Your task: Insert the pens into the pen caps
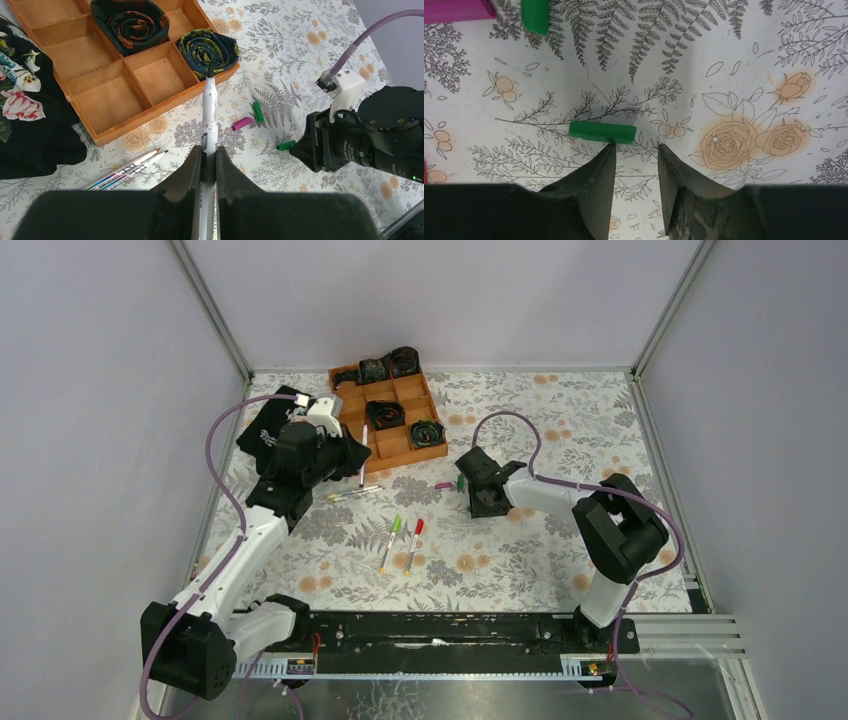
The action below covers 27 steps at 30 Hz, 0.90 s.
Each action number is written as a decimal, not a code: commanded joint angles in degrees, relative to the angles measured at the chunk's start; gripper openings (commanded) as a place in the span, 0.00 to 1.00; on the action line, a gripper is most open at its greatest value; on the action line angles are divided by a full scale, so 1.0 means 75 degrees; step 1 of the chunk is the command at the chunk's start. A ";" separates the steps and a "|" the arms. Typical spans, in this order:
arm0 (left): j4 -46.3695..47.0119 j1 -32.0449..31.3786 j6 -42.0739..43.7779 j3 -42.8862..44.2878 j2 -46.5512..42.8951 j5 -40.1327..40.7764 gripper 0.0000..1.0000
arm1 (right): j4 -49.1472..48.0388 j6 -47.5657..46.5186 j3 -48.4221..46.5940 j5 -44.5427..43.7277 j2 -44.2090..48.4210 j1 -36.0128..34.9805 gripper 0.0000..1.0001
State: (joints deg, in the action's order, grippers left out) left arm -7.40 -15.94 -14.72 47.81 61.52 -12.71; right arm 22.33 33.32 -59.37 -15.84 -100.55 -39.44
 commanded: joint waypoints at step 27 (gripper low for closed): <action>0.0483 0.0233 -0.0205 -0.0023 -0.0013 -0.0341 0.00 | -0.0470 0.0100 -0.1290 0.0993 0.0098 0.0431 0.41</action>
State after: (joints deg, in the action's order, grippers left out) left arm -7.25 -14.85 -15.77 47.81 62.59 -14.37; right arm 19.05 31.99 -65.84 -10.85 -103.50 -36.51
